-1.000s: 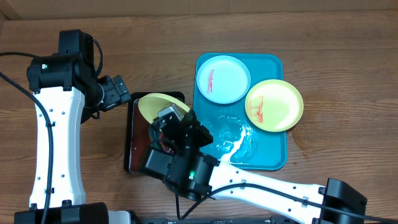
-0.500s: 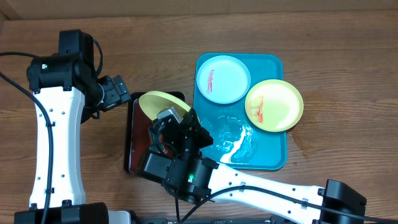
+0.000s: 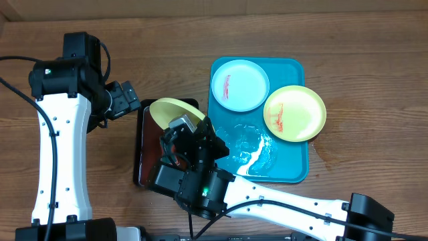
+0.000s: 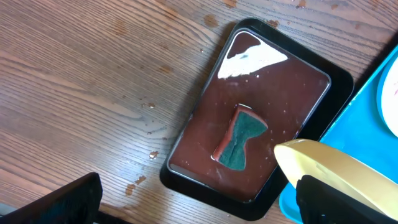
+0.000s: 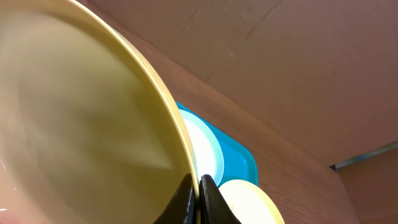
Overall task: Clean dirty plates on tray and stack at the side
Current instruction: 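Lift the cleaned yellow plate with the right gripper and carry it rightward, then set the yellow plate on the table right of the teal tray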
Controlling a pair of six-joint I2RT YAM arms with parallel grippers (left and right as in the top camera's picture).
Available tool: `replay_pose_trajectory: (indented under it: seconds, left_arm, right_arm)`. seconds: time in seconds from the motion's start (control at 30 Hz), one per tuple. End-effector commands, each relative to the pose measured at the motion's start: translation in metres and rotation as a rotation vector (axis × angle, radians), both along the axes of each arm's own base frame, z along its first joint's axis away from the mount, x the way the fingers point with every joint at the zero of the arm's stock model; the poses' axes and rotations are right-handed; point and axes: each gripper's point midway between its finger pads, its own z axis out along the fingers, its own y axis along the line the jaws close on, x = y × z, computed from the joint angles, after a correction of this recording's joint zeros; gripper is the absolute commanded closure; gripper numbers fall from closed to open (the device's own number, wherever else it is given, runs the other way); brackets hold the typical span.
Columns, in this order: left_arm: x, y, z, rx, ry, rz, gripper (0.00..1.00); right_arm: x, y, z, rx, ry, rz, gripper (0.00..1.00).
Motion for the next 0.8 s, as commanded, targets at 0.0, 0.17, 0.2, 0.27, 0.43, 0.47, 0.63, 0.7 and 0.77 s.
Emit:
replay_pose_trajectory:
  seconds: [0.0, 0.17, 0.2, 0.27, 0.43, 0.47, 0.63, 0.7, 0.77]
  left_arm:
    - [0.002, 0.003, 0.009, 0.017, -0.030, -0.004, 0.00]
    - [0.002, 0.003, 0.009, 0.017, -0.030, -0.004, 0.00]
    - [0.002, 0.003, 0.009, 0.017, -0.029, -0.004, 0.00]
    - [0.002, 0.003, 0.009, 0.017, -0.030, -0.004, 0.00]
    - [0.002, 0.003, 0.009, 0.017, -0.029, -0.004, 0.00]
    - [0.002, 0.003, 0.009, 0.017, -0.030, -0.004, 0.00]
    - [0.002, 0.003, 0.009, 0.017, -0.030, -0.004, 0.00]
    - [0.002, 0.003, 0.009, 0.017, -0.030, -0.004, 0.00]
    - [0.002, 0.003, 0.009, 0.017, -0.030, -0.004, 0.00]
  right_arm:
    - [0.000, -0.001, 0.021, 0.053, -0.046, -0.015, 0.96]
    - [0.000, -0.001, 0.021, 0.054, -0.046, -0.016, 0.96]
    - [0.000, -0.001, 0.021, 0.060, -0.047, -0.017, 0.96]
    - [0.002, -0.002, 0.019, 0.109, -0.043, -0.036, 0.96]
    - [0.027, -0.005, -0.027, 0.394, 0.234, -0.094, 0.96]
    - [0.034, -0.008, -0.038, 0.459, 0.317, -0.112, 0.96]
    - [0.064, -0.031, -0.041, 0.761, 0.659, -0.128, 0.96]
    - [0.077, -0.052, -0.024, 0.855, 0.695, -0.134, 0.96]
    - [0.093, -0.087, -0.003, 0.950, 0.687, -0.171, 0.96]
